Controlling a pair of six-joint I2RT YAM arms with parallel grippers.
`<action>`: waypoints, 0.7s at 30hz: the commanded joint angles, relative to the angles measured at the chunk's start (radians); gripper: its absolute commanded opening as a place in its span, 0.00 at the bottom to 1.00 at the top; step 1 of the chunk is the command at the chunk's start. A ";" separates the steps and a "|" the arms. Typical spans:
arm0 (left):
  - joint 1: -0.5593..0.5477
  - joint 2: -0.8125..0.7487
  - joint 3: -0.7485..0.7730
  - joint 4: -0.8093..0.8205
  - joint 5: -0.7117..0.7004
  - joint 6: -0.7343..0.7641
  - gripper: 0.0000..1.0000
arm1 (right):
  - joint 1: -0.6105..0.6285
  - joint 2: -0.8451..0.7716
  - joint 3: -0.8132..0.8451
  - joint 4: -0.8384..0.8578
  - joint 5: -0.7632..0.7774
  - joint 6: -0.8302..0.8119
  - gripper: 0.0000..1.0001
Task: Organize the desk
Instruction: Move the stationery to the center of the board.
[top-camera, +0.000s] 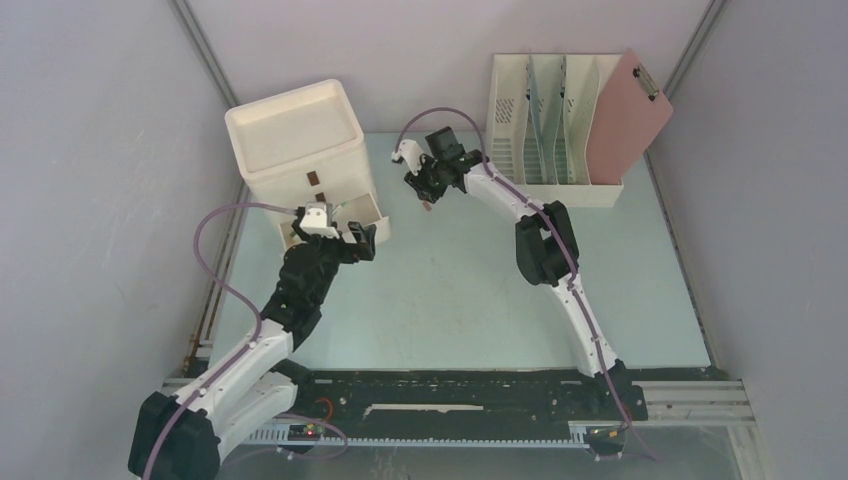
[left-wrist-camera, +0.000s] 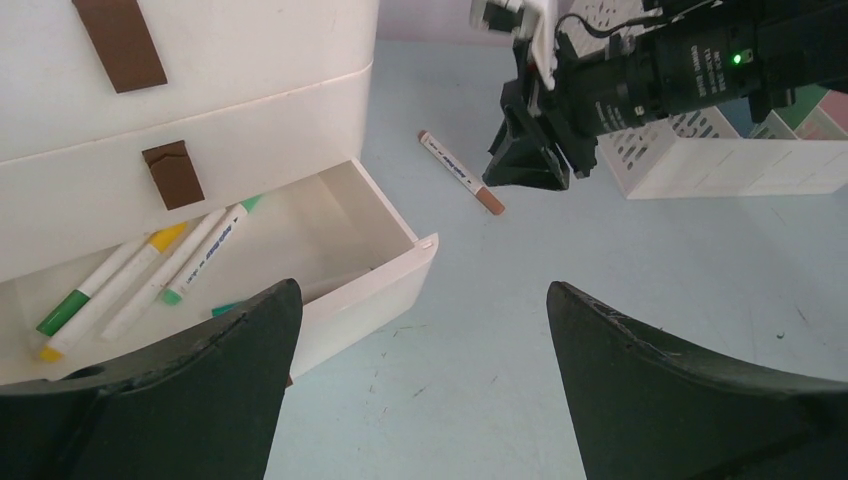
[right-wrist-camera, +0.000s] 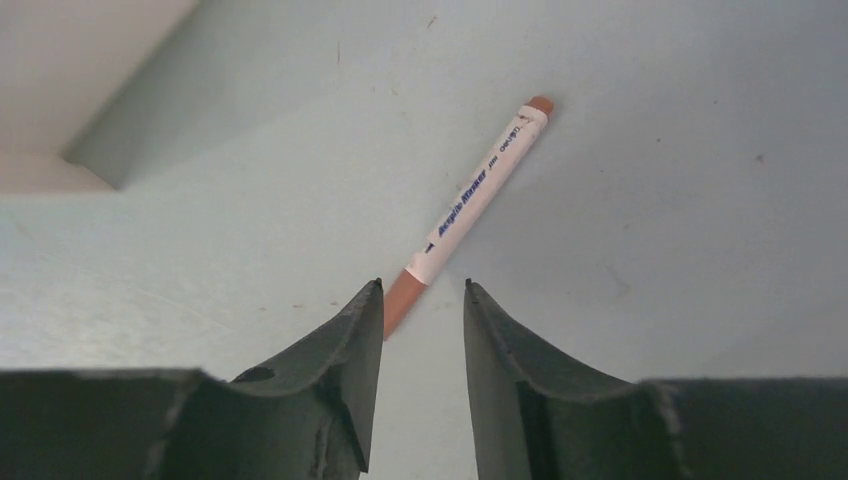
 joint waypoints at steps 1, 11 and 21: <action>0.006 -0.034 0.001 0.030 0.015 -0.023 1.00 | -0.026 -0.052 0.088 -0.062 -0.091 0.344 0.45; 0.006 -0.070 -0.026 0.026 0.010 -0.034 1.00 | -0.036 0.063 0.184 -0.071 -0.051 0.487 0.61; 0.006 -0.050 -0.028 0.028 0.026 -0.049 1.00 | 0.000 0.131 0.271 -0.114 0.091 0.452 0.54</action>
